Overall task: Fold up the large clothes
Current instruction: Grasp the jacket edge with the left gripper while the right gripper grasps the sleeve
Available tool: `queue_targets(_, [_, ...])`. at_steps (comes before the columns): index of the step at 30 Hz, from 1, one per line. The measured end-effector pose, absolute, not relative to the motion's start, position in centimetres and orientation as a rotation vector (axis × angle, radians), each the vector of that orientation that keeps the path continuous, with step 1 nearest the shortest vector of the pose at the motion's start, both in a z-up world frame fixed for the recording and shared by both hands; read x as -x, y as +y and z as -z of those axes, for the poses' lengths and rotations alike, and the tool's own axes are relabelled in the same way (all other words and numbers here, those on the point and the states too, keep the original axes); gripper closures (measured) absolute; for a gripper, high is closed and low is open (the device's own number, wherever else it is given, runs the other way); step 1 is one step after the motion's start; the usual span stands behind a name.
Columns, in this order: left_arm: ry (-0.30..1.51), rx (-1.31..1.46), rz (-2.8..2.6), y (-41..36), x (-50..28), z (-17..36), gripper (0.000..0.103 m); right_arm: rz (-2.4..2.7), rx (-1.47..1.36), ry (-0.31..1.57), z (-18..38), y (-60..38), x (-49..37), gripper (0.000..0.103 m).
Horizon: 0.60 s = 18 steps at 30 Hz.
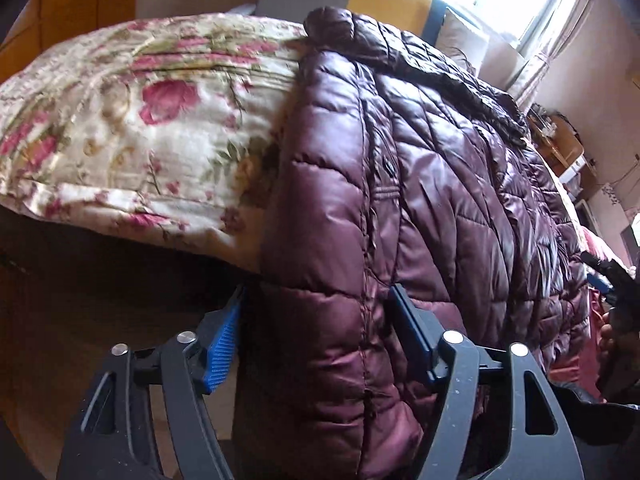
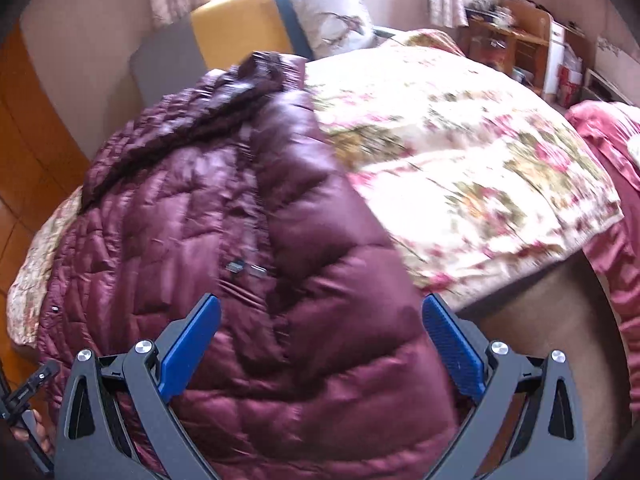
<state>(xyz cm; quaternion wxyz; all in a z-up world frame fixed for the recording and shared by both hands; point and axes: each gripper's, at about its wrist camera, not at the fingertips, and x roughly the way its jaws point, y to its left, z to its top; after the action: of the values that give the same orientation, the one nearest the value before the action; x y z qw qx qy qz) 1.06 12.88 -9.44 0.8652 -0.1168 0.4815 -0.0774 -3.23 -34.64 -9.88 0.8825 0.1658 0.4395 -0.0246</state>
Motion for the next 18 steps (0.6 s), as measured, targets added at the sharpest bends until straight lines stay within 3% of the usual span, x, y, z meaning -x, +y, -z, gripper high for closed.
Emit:
queue_targets(13, [1.059,0.222,0.23,12.9,-0.3,10.3,0.036,-0.049,-0.587,1.103,16.4,-38.0,6.3,0.003])
queue_targets(14, [1.056,0.224,0.234,12.9,-0.2,10.3,0.043,-0.056,-0.603,1.102,16.6,-38.1,6.3,0.005])
queue_targets(18, [1.038,0.236,0.264,12.8,0.3,9.9,0.059,-0.106,-0.579,1.106,16.4,-37.6,6.5,0.035])
